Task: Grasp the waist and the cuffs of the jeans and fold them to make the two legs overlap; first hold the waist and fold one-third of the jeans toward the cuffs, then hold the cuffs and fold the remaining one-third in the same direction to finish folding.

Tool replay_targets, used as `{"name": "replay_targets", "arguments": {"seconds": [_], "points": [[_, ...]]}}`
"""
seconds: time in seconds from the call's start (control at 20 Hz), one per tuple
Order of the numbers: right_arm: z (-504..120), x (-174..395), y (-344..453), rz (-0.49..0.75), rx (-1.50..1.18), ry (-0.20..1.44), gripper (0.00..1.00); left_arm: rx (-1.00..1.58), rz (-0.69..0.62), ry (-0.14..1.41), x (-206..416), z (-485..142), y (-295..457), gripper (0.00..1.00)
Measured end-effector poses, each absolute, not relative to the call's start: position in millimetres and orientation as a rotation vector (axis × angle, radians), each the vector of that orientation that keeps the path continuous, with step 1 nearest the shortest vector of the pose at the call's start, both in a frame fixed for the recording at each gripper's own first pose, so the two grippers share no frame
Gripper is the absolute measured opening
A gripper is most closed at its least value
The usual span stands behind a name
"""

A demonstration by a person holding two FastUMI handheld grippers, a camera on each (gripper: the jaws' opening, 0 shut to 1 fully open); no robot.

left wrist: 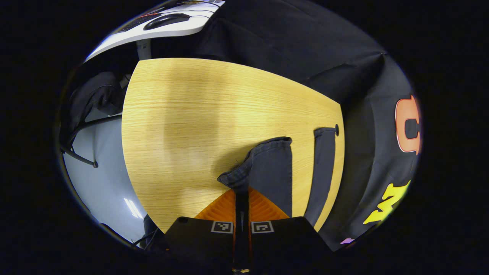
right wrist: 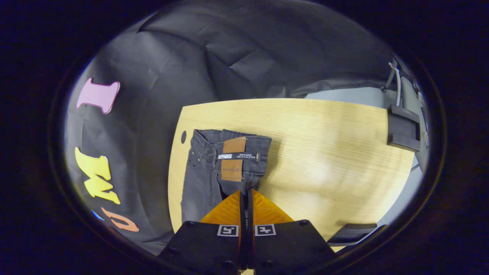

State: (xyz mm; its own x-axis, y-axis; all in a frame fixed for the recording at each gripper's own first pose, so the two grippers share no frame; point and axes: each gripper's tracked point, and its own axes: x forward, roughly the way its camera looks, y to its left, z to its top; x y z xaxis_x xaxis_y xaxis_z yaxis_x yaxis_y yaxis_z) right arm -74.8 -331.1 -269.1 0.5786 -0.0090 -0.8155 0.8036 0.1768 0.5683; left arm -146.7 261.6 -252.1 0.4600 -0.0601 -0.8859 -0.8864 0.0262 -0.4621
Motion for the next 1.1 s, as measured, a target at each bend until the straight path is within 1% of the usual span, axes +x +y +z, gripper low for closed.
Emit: {"name": "replay_targets", "arguments": {"seconds": [0.2,0.35,0.5,0.8,1.1], "points": [[-255,-58,-327,-0.600,1.251,0.731,0.01,-1.396,0.719,0.841,-115,-225,265,0.04],[-239,-35,-323,-0.550,1.225,0.700,0.01,-1.398,0.669,0.795,-88,-204,269,0.03],[-229,-6,-318,-0.505,1.197,0.680,0.01,-1.429,0.648,0.758,-61,-195,275,0.03],[-217,47,-319,-0.457,1.152,0.649,0.01,-1.496,0.677,0.691,-3,-194,290,0.03],[-225,111,-324,-0.449,1.111,0.610,0.01,-1.515,0.737,0.702,61,-215,300,0.04]]}}
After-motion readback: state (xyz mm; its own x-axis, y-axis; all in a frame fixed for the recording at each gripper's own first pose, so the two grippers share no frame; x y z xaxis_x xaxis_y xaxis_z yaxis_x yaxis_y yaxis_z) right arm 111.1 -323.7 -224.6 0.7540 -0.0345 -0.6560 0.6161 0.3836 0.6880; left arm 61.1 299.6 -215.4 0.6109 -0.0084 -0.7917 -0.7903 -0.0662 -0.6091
